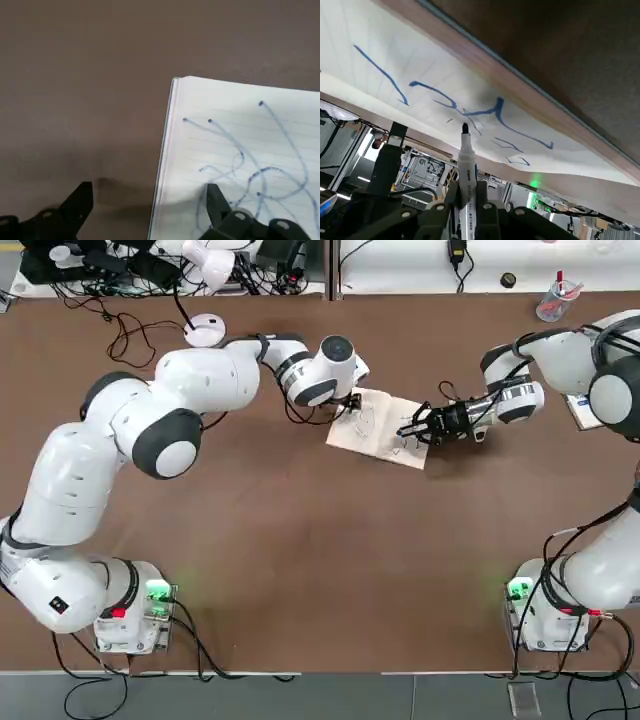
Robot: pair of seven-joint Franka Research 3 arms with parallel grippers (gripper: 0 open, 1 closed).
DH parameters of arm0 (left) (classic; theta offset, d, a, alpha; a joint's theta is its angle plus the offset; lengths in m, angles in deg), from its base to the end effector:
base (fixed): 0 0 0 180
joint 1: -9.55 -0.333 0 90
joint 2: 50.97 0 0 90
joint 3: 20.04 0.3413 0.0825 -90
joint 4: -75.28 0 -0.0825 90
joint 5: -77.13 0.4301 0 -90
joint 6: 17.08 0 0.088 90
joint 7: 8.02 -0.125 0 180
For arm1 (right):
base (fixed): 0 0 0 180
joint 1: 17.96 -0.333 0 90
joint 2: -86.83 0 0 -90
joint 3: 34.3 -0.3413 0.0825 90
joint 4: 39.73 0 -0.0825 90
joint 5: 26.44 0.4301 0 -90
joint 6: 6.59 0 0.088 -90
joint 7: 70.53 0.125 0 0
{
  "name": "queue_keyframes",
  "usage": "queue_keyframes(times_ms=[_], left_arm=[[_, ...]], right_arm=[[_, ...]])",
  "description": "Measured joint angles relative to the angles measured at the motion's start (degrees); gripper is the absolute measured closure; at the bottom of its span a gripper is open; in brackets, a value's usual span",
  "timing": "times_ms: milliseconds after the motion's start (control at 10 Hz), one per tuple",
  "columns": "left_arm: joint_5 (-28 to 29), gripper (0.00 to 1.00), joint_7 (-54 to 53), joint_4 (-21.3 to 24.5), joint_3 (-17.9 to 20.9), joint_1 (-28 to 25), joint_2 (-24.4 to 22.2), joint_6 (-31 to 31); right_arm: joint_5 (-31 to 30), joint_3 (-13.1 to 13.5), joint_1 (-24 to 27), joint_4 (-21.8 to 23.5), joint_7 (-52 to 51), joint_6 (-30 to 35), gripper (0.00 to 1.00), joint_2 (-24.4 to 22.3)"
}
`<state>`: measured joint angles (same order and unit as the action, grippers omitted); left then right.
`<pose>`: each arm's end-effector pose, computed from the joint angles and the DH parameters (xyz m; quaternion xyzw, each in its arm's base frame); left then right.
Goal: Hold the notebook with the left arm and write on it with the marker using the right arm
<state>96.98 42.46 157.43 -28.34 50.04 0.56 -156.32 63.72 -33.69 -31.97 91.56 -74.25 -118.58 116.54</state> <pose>0.5379 -0.5760 0.1329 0.9931 -0.0800 0.0853 0.0004 0.4680 0.1962 0.0870 -0.7135 0.4123 0.3318 0.4592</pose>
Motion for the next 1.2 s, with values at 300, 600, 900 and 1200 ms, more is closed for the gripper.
queue_keyframes(times_ms=[300,600,900,1200], left_arm=[[0.0,0.00,0.0,0.0,0.0,0.0,0.0,0.0],[0.1,0.00,0.0,0.0,0.0,0.0,0.0,0.0],[0.1,0.00,0.0,0.0,0.0,0.0,0.0,0.0],[0.1,0.00,0.0,0.0,0.0,0.0,0.0,0.0]], right_arm=[[0.0,0.0,0.0,0.2,-0.1,0.2,0.83,0.1],[0.0,0.0,0.0,0.4,-0.5,0.3,0.83,0.1],[0.0,0.0,0.0,0.6,-1.5,0.5,0.83,0.3],[0.0,-0.1,0.0,0.8,-2.2,0.8,0.83,0.3]])
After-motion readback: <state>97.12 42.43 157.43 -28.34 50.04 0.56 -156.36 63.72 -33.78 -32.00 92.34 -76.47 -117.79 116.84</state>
